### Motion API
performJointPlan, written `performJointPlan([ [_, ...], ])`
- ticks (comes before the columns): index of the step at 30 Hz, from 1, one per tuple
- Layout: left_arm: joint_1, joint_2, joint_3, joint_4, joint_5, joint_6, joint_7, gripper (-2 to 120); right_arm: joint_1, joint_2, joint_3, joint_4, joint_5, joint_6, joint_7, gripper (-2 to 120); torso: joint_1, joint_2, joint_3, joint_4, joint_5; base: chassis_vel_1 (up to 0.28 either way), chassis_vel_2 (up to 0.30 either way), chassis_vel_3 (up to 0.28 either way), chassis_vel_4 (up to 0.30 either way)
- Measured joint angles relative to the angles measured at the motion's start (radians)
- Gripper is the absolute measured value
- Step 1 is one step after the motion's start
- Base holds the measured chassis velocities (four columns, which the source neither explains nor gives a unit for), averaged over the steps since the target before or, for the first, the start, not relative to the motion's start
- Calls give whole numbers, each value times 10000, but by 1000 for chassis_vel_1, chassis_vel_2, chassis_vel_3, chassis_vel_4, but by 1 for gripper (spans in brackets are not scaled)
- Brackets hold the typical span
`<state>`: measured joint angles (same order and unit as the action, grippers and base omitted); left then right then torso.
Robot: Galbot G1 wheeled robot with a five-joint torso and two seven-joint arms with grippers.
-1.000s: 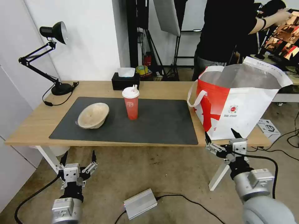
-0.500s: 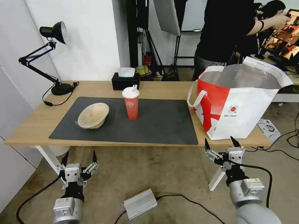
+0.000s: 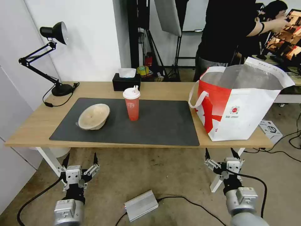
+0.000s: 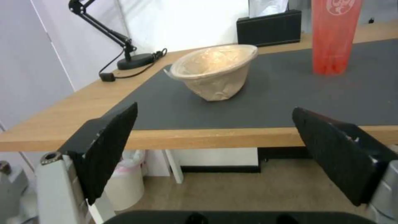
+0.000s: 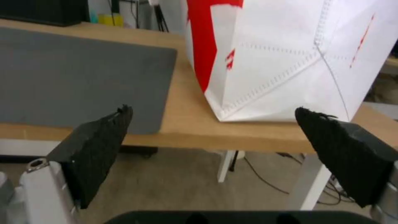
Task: Pick up the trash from the table and place it into the takeout bag.
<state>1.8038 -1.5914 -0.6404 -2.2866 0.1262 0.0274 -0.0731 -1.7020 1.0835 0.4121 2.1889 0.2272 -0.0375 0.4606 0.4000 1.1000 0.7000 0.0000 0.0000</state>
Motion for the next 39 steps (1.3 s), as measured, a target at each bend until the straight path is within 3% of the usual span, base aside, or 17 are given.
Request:
performJointPlan([
  [25,-22,-5,-2,12,13,6,4,100,70,99,-217,-79,23,107,90,100,0,0,-1,-1,0,0,0,0,0],
  [35,-22,-5,-14,-16,9,21,3,100,728,-466,-624,306,711,642,-1258,100,0,0,0,0,0,0,0,0,0],
  [39,-81,27,22,-2,8,57,4,100,1410,-1098,-777,482,1425,766,-2051,100,0,0,0,1,1,0,0,0,0],
])
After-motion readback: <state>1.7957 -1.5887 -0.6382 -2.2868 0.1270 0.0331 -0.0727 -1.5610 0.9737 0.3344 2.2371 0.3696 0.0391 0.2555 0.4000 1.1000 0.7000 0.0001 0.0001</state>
